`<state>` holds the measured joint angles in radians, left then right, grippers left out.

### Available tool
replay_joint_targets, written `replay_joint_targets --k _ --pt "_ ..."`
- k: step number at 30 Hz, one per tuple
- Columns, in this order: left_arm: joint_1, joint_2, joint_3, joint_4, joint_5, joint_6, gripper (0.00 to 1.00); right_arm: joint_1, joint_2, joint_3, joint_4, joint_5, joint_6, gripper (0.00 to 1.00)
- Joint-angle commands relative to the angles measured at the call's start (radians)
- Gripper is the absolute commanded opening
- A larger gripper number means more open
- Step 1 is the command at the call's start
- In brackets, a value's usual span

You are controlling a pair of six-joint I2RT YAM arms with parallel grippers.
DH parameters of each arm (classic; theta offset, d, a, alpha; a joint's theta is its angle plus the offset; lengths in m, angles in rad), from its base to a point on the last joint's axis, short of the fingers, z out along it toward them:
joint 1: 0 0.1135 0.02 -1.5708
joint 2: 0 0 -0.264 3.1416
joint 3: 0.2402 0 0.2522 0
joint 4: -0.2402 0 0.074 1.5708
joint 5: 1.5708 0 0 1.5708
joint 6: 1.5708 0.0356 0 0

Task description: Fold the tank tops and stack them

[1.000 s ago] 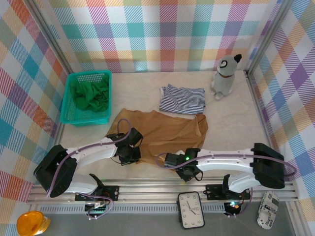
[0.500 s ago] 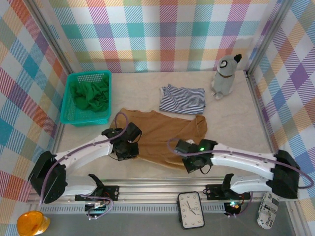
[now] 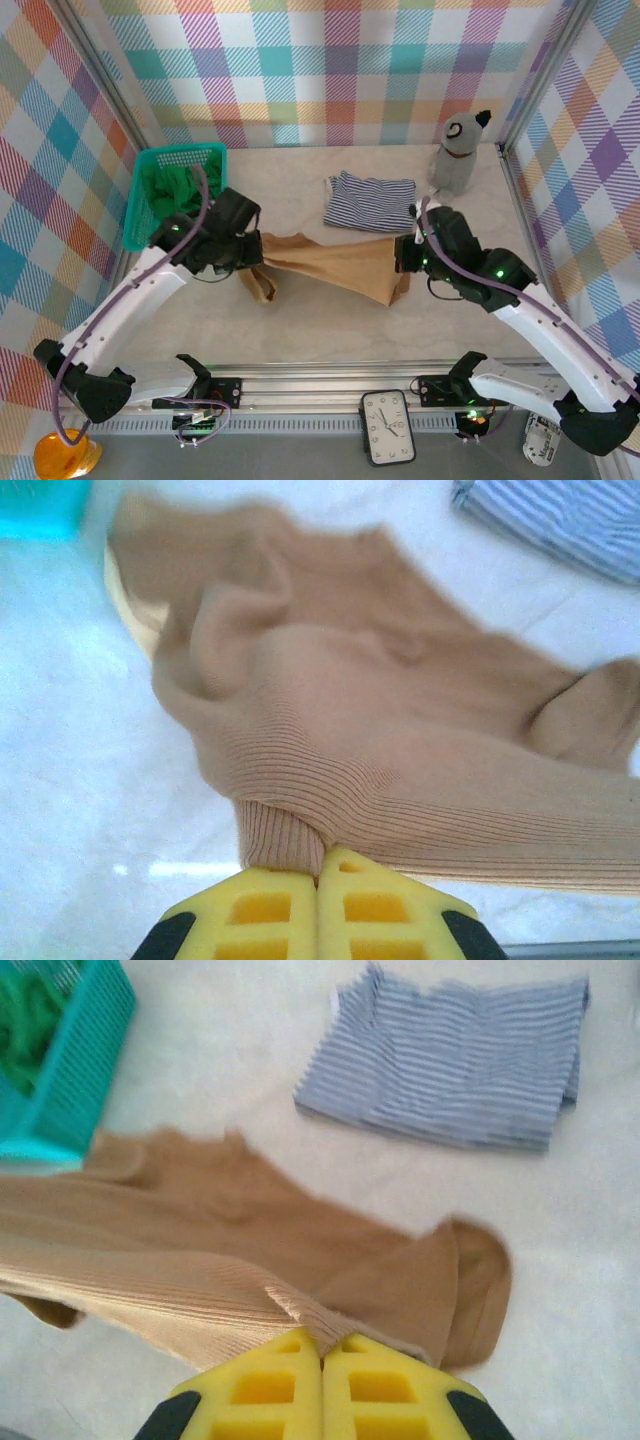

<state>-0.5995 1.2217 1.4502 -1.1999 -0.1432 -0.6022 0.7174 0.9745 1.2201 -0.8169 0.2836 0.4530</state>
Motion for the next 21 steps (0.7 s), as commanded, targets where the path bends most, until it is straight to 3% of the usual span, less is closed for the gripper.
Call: replay_joint_targets --k 1,6,11,16,21 --pt "0.026 -0.01 0.147 -0.147 -0.073 0.1 0.0 -0.022 0.01 0.123 0.091 -0.002 -0.092 0.0" --pt "0.029 0.022 0.372 -0.256 -0.11 0.157 0.0 -0.027 0.022 0.259 0.144 0.009 -0.151 0.0" --pt "0.068 0.087 0.482 -0.281 -0.107 0.227 0.0 -0.047 0.081 0.32 0.188 0.009 -0.187 0.0" --pt "0.149 0.246 0.599 -0.253 -0.041 0.329 0.0 -0.195 0.218 0.39 0.244 -0.153 -0.151 0.0" --pt "0.26 0.392 0.771 -0.241 0.033 0.381 0.0 -0.339 0.416 0.593 0.182 -0.36 -0.06 0.0"
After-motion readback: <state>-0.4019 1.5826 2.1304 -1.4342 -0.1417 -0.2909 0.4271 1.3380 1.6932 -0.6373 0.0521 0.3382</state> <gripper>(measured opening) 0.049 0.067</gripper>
